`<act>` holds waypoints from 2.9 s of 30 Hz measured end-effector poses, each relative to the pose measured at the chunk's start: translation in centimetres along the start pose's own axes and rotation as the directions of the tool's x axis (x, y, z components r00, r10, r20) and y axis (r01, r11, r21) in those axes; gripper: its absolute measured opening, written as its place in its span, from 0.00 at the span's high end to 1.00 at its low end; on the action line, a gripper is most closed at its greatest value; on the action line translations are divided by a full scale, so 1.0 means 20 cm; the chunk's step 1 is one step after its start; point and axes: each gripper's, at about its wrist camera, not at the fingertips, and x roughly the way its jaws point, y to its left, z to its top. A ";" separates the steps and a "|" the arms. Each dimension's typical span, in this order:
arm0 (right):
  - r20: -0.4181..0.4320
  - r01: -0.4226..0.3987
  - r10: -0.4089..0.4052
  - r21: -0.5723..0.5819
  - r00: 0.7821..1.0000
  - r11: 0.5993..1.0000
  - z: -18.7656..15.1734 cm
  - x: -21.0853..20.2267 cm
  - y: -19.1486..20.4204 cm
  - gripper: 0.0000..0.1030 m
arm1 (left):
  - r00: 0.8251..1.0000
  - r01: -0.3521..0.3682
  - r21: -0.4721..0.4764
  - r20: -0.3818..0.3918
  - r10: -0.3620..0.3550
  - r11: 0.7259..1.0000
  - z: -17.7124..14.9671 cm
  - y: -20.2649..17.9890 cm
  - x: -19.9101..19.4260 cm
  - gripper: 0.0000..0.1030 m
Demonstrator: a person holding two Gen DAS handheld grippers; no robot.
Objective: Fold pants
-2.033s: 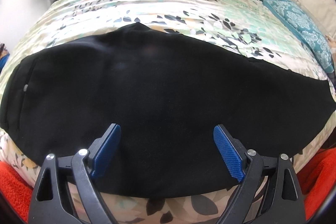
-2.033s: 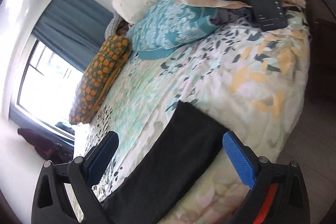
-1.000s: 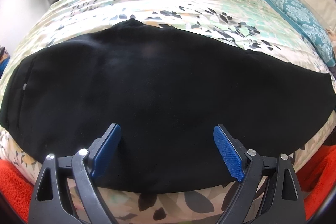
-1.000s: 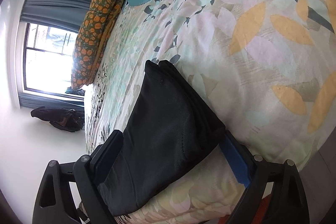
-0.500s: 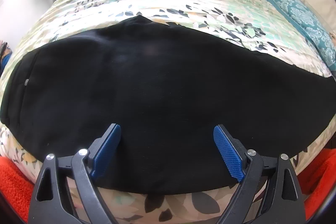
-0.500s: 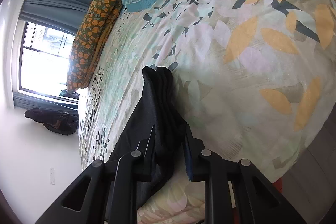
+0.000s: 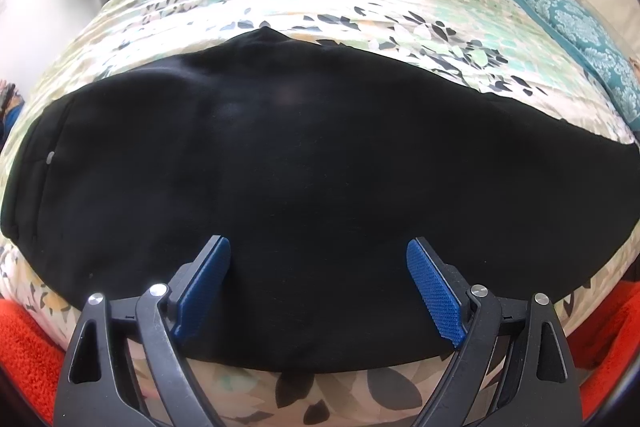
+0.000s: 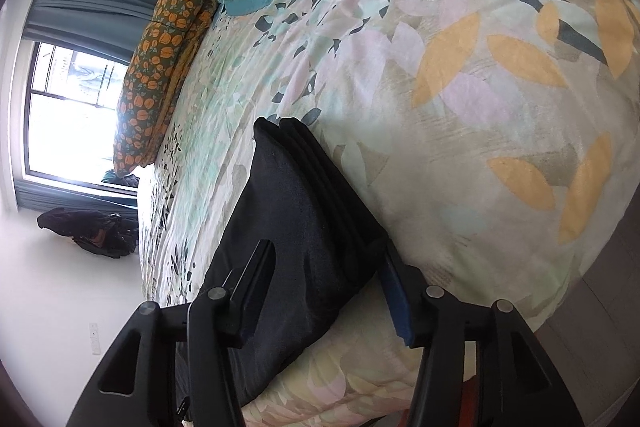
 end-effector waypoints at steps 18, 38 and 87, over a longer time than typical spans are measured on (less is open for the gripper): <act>-0.039 -0.252 0.249 -0.236 0.968 0.939 -0.43 -0.06 0.66 0.83 | 0.997 0.074 -0.079 0.022 -0.073 0.994 0.03 0.07 -0.04 0.11; -0.242 -0.177 -0.014 -0.746 0.970 0.642 -2.02 0.93 1.85 0.18 | 0.996 0.080 -0.252 0.069 -0.065 0.964 -0.03 0.43 -0.13 0.11; 0.076 0.070 -0.029 -0.606 0.997 0.793 -1.52 0.28 1.16 0.00 | 0.991 0.123 0.139 -0.069 -0.115 0.983 0.06 -0.08 -0.04 0.97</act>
